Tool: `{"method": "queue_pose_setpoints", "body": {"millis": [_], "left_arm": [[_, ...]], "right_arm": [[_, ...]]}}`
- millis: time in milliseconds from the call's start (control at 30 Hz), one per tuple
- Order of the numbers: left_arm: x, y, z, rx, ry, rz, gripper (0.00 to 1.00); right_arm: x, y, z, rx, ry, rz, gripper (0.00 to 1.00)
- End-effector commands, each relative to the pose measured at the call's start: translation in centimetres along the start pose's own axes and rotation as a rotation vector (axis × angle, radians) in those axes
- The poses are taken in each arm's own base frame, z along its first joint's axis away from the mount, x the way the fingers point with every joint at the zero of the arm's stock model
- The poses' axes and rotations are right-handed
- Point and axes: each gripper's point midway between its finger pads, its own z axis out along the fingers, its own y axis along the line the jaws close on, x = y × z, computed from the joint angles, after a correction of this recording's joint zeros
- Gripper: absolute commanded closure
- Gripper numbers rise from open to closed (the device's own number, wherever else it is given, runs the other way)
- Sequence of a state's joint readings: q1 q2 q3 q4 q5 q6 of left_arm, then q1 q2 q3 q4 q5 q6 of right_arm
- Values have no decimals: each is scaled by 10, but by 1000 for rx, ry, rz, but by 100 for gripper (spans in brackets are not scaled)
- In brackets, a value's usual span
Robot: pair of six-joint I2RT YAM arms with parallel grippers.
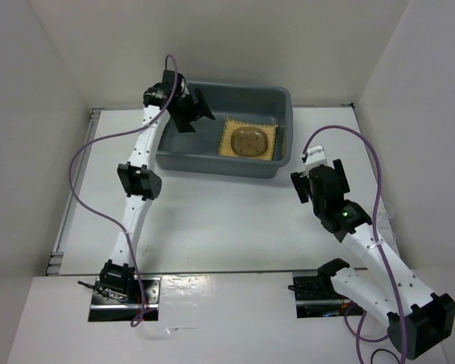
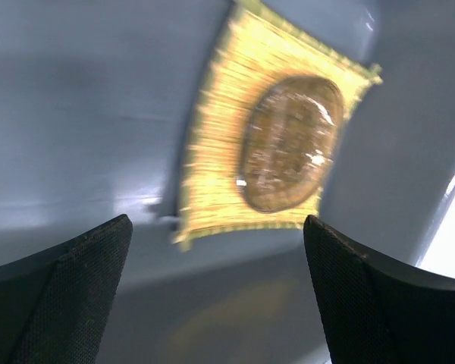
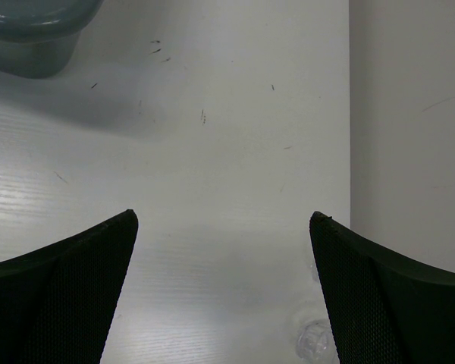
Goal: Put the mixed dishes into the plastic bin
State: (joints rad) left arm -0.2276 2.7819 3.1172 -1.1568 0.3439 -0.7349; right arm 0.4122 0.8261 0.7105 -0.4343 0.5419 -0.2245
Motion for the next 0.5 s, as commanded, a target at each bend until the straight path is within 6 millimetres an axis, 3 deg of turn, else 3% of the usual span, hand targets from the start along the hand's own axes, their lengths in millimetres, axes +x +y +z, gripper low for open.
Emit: {"method": "queue_pose_setpoints", "body": {"millis": [0,67,233,267,333,467], "left_arm": [[13,15,-22,-100,35,47,0],[16,-1,-29,-92,18,64,0],[30,-5,-29,-119,55,33,0],[41,-4,-21,-134,86,23,0],[47,-9,-24,-142,93,21,0],[70,-1,-19,-231,140,-14,2]], "right_arm": [[-8,-3,2,20,-36,42,2],[-8,-3,2,20,-36,42,2],[-7,-5,2,19,-34,37,2],[-7,-5,2,19,-34,37,2],[-8,-6,1,20,-42,42,2],[-8,-6,1,20,-42,42,2]]}}
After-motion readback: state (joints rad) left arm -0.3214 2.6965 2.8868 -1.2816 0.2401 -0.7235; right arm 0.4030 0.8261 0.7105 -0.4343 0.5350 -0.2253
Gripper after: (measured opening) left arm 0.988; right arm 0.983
